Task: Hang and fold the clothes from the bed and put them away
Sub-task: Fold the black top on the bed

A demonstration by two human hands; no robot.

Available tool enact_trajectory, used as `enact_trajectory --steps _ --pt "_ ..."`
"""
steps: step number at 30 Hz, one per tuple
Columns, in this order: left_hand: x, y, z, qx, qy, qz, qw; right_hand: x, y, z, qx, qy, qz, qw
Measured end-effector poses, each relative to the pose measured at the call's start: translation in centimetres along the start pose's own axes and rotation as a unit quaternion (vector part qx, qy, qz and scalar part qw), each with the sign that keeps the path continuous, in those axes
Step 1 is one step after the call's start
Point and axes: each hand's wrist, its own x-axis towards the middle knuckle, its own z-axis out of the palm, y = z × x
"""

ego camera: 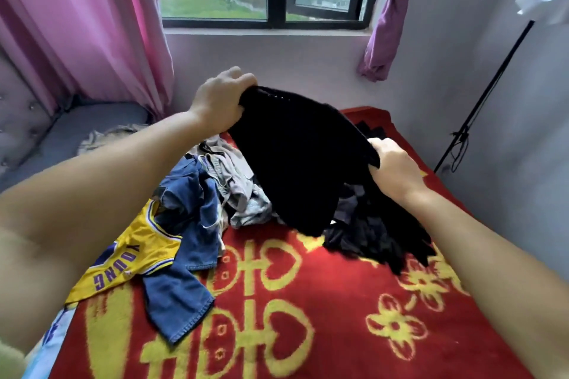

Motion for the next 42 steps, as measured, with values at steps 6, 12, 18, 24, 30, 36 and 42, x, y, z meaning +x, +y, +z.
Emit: enact_trajectory --steps 6,12,18,24,30,36,42 --pt "-12.6 -2.8 6.8 0.007 -0.087 0.187 0.978 -8.8 1.7 7.4 -0.137 -0.188 -0.084 0.969" --pt "-34.8 -5.5 19.0 0.052 -0.376 0.121 0.917 -23.6 1.3 22.6 -0.121 -0.486 -0.058 0.864" --pt "-42.1 -1.3 25.4 -0.025 -0.452 0.063 0.889 -28.8 4.7 27.0 -0.052 -0.528 0.045 0.846" --pt "-37.6 7.4 32.0 -0.060 -0.409 0.095 0.906 -26.0 13.6 27.5 0.015 -0.410 0.285 0.866" --pt "-36.4 14.3 40.1 -0.023 -0.491 -0.048 0.870 -17.3 24.1 30.7 0.134 -0.183 0.477 0.849" --pt "-36.8 14.3 41.7 -0.024 -0.456 -0.069 0.887 -13.0 29.0 35.4 0.237 -0.072 0.675 0.695" --pt "-36.8 12.5 40.9 -0.104 -0.433 -0.138 0.885 -12.2 29.9 34.8 0.312 0.025 0.594 0.741"
